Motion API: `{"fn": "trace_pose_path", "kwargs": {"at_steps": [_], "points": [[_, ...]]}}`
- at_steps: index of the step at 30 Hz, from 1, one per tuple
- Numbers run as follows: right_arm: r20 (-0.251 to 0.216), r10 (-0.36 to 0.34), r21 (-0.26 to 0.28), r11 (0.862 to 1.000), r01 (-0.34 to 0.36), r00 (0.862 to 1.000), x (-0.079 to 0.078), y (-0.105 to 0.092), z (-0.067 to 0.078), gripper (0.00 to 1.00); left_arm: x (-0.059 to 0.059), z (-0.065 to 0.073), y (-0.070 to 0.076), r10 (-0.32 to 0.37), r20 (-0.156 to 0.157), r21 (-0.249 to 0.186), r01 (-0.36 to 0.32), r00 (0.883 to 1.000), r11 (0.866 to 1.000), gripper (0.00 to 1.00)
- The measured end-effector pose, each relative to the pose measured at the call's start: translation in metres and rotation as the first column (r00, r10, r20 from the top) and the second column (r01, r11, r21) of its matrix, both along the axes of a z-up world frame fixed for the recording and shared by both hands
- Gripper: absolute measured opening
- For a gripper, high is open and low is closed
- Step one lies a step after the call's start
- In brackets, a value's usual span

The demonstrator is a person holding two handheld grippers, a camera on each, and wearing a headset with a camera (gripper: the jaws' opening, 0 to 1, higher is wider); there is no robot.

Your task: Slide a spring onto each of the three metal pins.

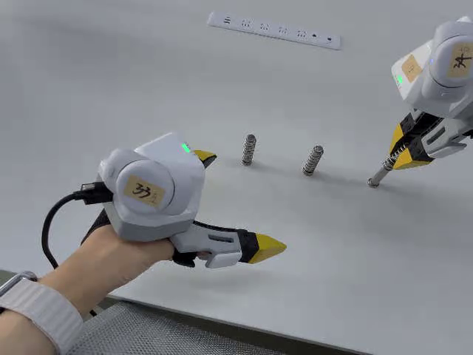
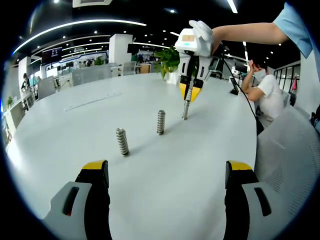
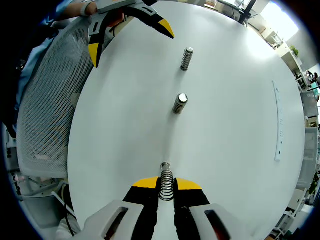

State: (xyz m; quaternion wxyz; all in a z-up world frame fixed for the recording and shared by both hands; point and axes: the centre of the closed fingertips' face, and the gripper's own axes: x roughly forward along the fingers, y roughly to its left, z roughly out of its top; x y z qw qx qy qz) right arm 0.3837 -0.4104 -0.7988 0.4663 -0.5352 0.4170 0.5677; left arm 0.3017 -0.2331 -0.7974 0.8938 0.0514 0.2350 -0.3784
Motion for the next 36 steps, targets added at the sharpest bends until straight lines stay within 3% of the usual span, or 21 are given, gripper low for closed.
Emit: {"fn": "trace_pose_path", "kwargs": {"at_steps": [16,36], "points": [[-0.036,0.012,-0.033,0.999,-0.014,0.999,0.001,0.003,-0.025,0.08,0.001,-0.001,0.001,0.003,-0.007,-0.005,-0.003,1.0,1.0,0.95],[-0.037,0.021,-0.041,0.999,-0.022,0.999,-0.001,0.004,-0.036,0.08,0.002,-0.001,0.001,-0.001,-0.009,-0.005,0.001,1.0,1.0,0.95]]}}
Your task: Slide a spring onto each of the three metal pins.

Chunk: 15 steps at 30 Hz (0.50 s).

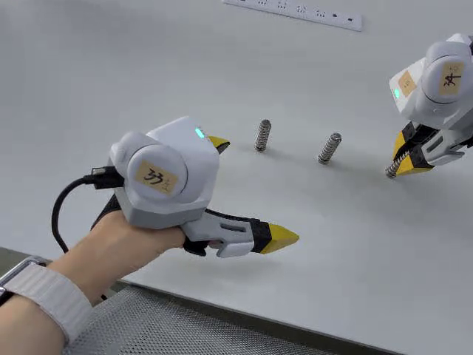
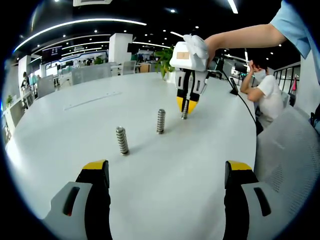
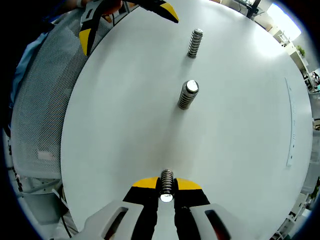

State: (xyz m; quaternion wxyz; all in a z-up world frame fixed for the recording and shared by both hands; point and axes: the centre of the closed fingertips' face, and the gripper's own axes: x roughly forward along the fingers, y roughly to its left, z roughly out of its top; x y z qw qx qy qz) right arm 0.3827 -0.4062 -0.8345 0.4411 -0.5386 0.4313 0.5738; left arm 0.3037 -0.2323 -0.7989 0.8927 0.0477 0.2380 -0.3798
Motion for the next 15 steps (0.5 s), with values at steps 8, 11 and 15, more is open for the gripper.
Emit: {"fn": "trace_pose_path", "kwargs": {"at_steps": [8,11,15], "points": [[0.005,0.005,0.003,1.0,-0.005,1.0,0.0009,0.0007,0.0001,0.08,0.0032,0.0025,0.003,0.019,0.016,0.005,-0.019,1.0,1.0,0.96],[0.004,0.001,0.003,1.0,-0.001,1.0,0.0006,0.0008,-0.0001,0.08,0.0042,0.0036,0.0042,0.028,0.014,-0.007,-0.028,1.0,1.0,0.96],[0.001,0.0,0.004,1.0,0.0,1.0,-0.0001,0.0009,-0.0001,0.08,0.0044,0.0034,0.0047,0.032,0.014,-0.005,-0.031,0.999,0.999,0.96]]}}
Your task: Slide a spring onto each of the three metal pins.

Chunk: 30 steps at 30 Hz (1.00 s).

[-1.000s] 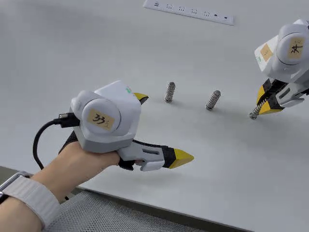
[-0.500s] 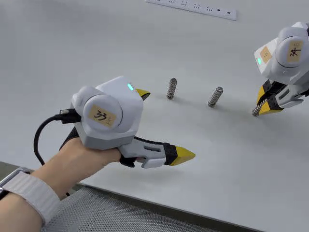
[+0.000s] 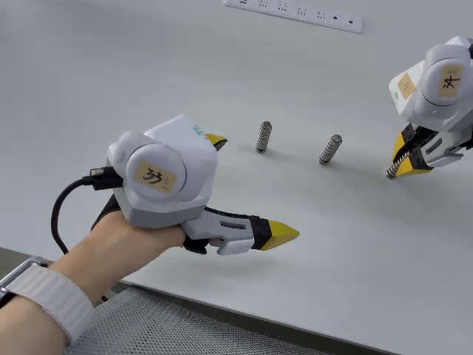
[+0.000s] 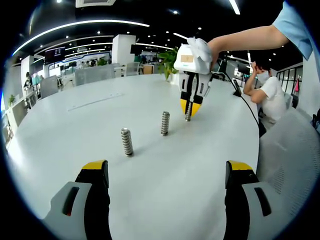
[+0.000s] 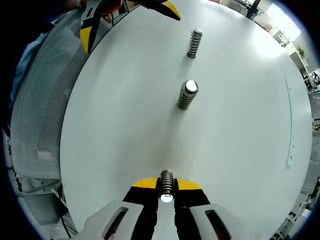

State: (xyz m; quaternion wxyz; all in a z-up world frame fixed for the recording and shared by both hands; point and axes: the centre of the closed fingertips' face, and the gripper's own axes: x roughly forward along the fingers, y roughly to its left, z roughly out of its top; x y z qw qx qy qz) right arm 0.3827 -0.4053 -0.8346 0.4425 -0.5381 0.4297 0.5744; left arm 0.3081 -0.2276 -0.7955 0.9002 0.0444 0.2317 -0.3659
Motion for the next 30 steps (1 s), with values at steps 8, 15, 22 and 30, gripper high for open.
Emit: {"fn": "trace_pose_path", "kwargs": {"at_steps": [8,15,22,30], "points": [[-0.012,0.002,0.032,1.0,-0.002,1.0,0.0,0.001,-0.002,0.31,0.0,-0.001,0.001,0.003,-0.006,-0.001,-0.003,1.0,1.0,0.96],[0.001,-0.037,0.122,0.992,0.037,0.999,-0.001,0.009,0.005,0.61,0.0,-0.002,0.002,0.008,-0.009,0.0,-0.008,1.0,1.0,0.96],[0.007,-0.108,0.2,0.974,0.105,0.994,-0.001,0.008,0.011,0.85,0.001,-0.003,0.003,0.016,-0.011,0.002,-0.016,1.0,1.0,0.96],[-0.016,-0.216,0.329,0.921,0.209,0.976,-0.019,0.011,0.024,0.97,0.001,-0.001,0.008,0.038,-0.006,0.002,-0.038,0.999,0.999,0.96]]}}
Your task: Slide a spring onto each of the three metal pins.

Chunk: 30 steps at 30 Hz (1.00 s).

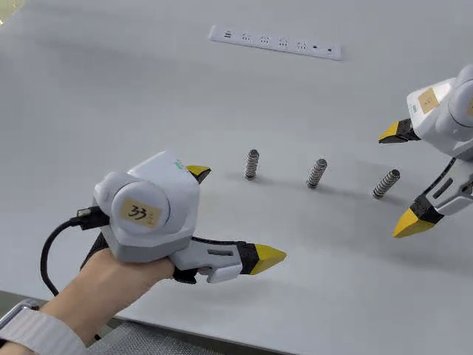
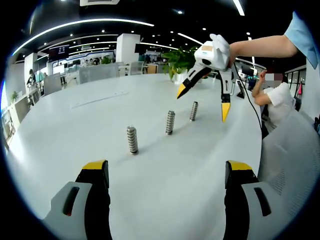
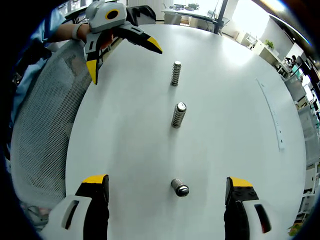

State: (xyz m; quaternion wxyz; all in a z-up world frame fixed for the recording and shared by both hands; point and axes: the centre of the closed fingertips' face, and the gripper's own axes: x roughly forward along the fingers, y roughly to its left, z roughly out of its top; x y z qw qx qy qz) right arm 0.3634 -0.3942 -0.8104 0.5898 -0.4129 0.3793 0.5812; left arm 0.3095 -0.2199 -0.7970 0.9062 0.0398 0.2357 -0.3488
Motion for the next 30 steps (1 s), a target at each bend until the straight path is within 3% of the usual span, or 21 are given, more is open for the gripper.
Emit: {"fn": "trace_pose_path", "kwargs": {"at_steps": [4,9,13,17,19,20,23,25,27,28,30], "points": [[0.001,-0.031,0.023,0.999,0.031,1.0,-0.009,-0.005,0.005,0.99,0.0,0.001,0.0,0.003,0.002,0.0,-0.003,1.0,1.0,0.96],[-0.008,-0.109,0.104,0.989,0.109,0.994,-0.019,-0.006,0.015,0.99,-0.001,0.002,0.001,0.008,0.003,0.001,-0.008,1.0,1.0,0.96],[-0.029,-0.187,0.177,0.966,0.189,0.982,-0.033,-0.008,0.019,0.99,-0.001,0.002,0.004,0.008,0.002,0.008,-0.008,1.0,1.0,0.95],[-0.022,-0.244,0.212,0.947,0.243,0.97,-0.048,-0.017,0.018,0.98,0.0,0.003,0.006,0.011,0.001,0.004,-0.011,1.0,1.0,0.95],[-0.015,-0.298,0.259,0.921,0.292,0.954,-0.053,-0.019,0.02,0.99,0.0,0.007,0.006,0.013,0.001,-0.014,-0.013,1.0,1.0,0.95],[-0.026,-0.339,0.289,0.898,0.332,0.941,-0.057,-0.02,0.022,0.99,0.0,0.009,0.005,0.012,0.001,-0.027,-0.012,1.0,1.0,0.95],[-0.038,-0.392,0.329,0.864,0.382,0.919,-0.067,-0.025,0.024,0.99,-0.001,0.008,0.008,0.001,0.02,0.019,-0.002,1.0,1.0,0.95],[-0.035,-0.418,0.341,0.849,0.404,0.908,-0.073,-0.029,0.024,0.99,-0.002,0.008,0.008,0.006,0.013,0.011,-0.006,1.0,1.0,0.95],[-0.036,-0.47,0.38,0.81,0.447,0.882,-0.073,-0.031,0.027,0.99,-0.002,0.009,0.008,0.009,0.015,0.008,-0.009,1.0,1.0,0.95],[-0.055,-0.508,0.413,0.772,0.483,0.859,-0.075,-0.031,0.031,0.99,-0.002,0.009,0.008,0.011,0.019,0.013,-0.011,1.0,1.0,0.95],[-0.081,-0.555,0.46,0.716,0.525,0.828,-0.078,-0.032,0.035,0.99,-0.002,0.011,0.009,0.016,0.023,0.011,-0.016,1.0,1.0,0.95]]}}
